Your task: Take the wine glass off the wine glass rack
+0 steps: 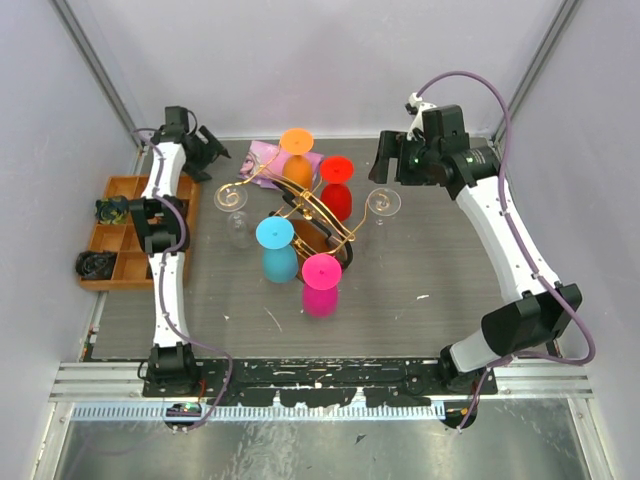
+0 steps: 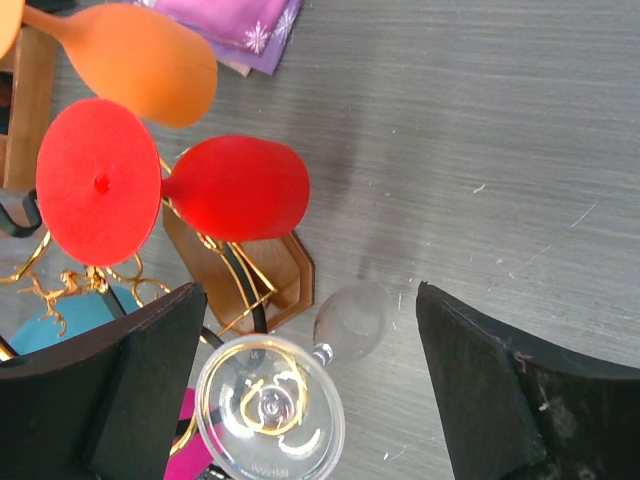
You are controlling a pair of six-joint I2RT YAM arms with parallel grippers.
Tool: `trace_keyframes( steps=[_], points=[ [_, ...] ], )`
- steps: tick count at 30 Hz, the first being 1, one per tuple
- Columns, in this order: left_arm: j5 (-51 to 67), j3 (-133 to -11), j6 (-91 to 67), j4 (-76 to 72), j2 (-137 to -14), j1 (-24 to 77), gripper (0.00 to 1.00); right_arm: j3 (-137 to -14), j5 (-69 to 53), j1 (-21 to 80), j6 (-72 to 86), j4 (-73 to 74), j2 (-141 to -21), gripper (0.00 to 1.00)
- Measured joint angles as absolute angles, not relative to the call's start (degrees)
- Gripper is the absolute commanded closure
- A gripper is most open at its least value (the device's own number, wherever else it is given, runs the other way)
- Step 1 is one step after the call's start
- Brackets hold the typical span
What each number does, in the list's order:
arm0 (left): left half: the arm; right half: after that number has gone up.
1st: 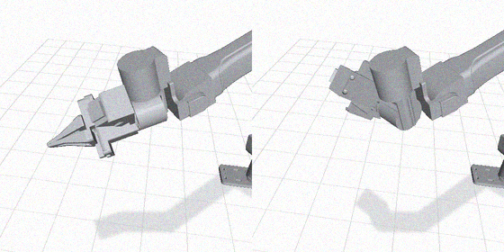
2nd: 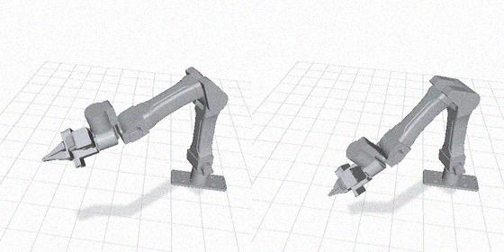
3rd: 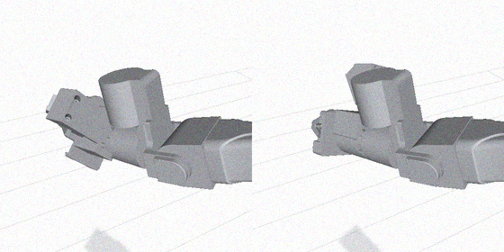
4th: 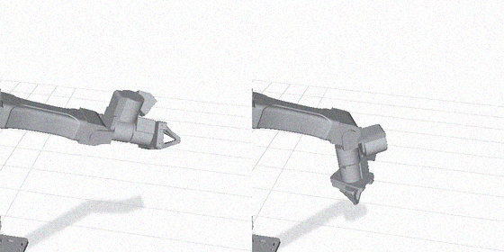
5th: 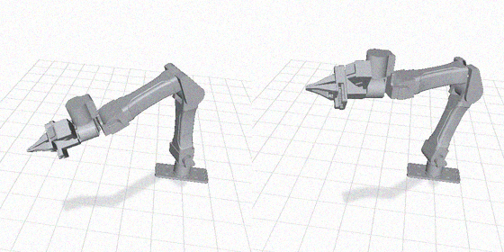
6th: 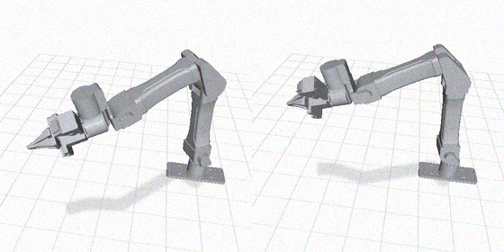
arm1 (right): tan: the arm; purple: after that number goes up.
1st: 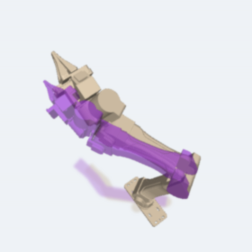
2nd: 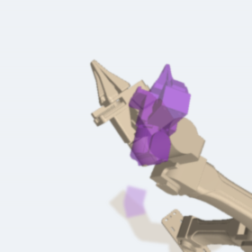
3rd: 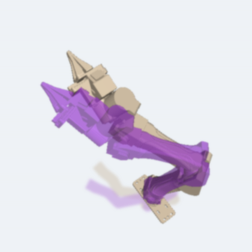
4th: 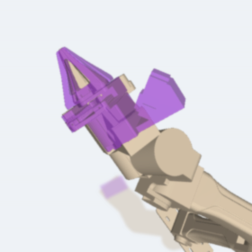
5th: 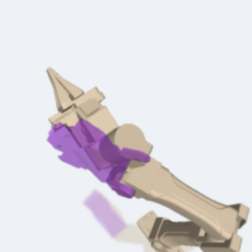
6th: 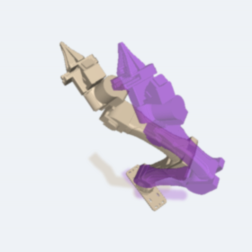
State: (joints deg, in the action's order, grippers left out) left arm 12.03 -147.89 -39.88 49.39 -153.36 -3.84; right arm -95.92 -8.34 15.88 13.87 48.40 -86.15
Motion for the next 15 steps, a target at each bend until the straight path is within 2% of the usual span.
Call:
trace_keyframes(
  steps=[3,7,11,15],
  points=[
    [12.7,-145.9,-40.4,47.4,-152.0,-3.8,0.06,-96.0,-9.0,15.9,13.9,49.9,-85.6,0.01],
    [14.3,-142.3,-41.4,45.2,-148.2,-2.8,0.06,-95.9,-9.7,15.9,13.9,52.7,-83.8,0.01],
    [16.2,-141.1,-42.7,43.9,-143.2,-2.1,0.06,-95.1,-9.8,15.9,14.2,53.5,-80.4,0.06],
    [17.8,-140.0,-43.6,42.8,-137.1,-2.8,0.05,-92.9,-10.8,15.5,15.4,53.6,-76.8,0.19]
  ],
)
